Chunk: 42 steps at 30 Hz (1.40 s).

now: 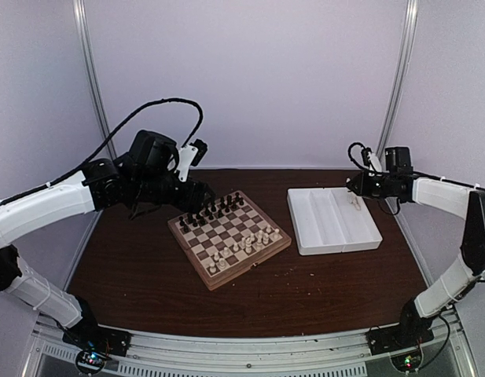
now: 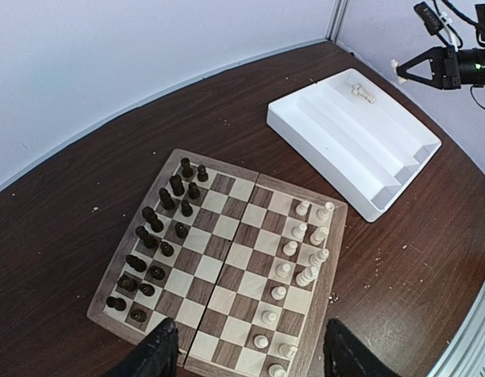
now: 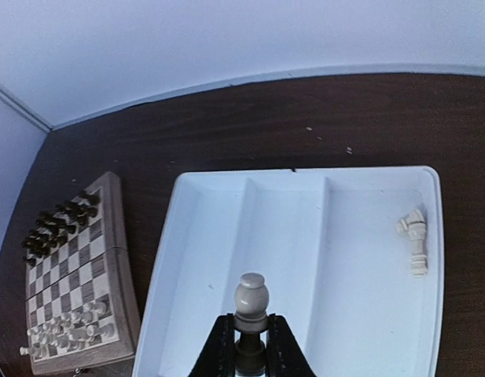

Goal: Set up the chess pieces on the board
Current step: Pick up the chess piece from the storage box, then place the chess piece on the chessboard.

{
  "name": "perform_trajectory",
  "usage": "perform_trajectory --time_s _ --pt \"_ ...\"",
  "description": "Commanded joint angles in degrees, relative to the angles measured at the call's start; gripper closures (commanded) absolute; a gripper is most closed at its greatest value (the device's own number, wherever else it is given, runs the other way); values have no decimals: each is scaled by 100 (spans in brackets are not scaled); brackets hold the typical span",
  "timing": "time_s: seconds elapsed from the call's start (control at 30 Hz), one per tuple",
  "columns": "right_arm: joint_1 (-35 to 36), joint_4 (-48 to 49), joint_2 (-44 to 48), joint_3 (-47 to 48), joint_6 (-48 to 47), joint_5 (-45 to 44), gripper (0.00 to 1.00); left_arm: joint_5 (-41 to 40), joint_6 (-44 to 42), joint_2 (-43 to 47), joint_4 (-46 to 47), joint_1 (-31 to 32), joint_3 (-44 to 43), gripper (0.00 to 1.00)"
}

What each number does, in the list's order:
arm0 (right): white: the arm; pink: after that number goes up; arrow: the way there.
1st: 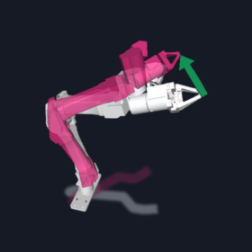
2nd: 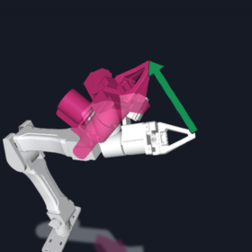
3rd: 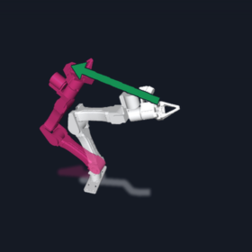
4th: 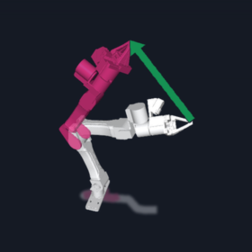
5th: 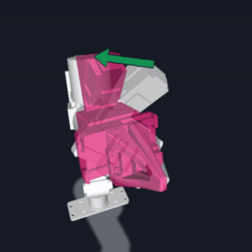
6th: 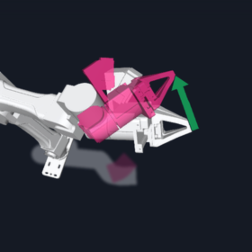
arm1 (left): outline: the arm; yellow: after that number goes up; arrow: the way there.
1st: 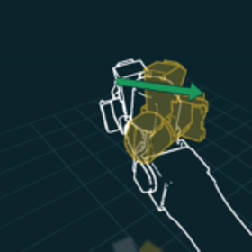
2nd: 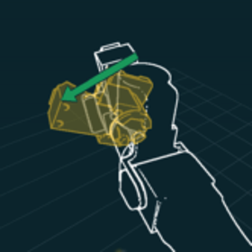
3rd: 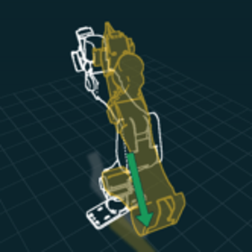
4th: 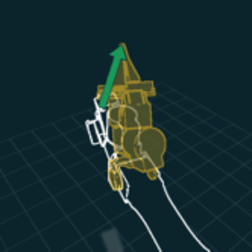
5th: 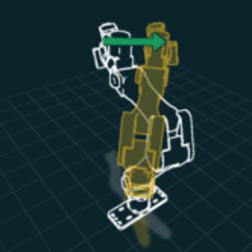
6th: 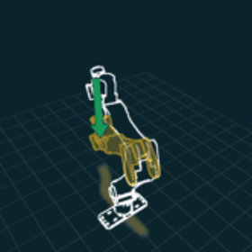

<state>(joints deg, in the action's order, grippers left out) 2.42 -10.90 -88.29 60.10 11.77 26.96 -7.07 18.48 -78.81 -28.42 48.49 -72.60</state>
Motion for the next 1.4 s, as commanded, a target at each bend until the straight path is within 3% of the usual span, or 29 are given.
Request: perform_trajectory --time_s 0.0,0.23,0.53,0.67,0.77,1.07,1.37 --pt "412 2188 763 -841 -93 1020 88 401 172 -2 532 11 137 37" --pt "1320 2822 1512 -1283 -626 1175 87 1162 304 -73 865 11 102 37" --pt "2355 3167 1992 -1439 -542 1286 87 2146 470 -153 1510 11 18 36" --pt "2872 2939 2146 -1405 -772 1084 88 2416 1151 -364 1754 11 -298 21" --pt "3148 2624 2215 -1303 -967 925 87 2834 1589 -643 1975 10 -573 18" --pt "3849 1331 1947 -738 -1846 357 87 3512 2187 -1272 1908 12 -1145 29" --pt "4142 1134 1706 -569 -2160 -110 87 3762 2387 -1438 1842 11 -1168 30"
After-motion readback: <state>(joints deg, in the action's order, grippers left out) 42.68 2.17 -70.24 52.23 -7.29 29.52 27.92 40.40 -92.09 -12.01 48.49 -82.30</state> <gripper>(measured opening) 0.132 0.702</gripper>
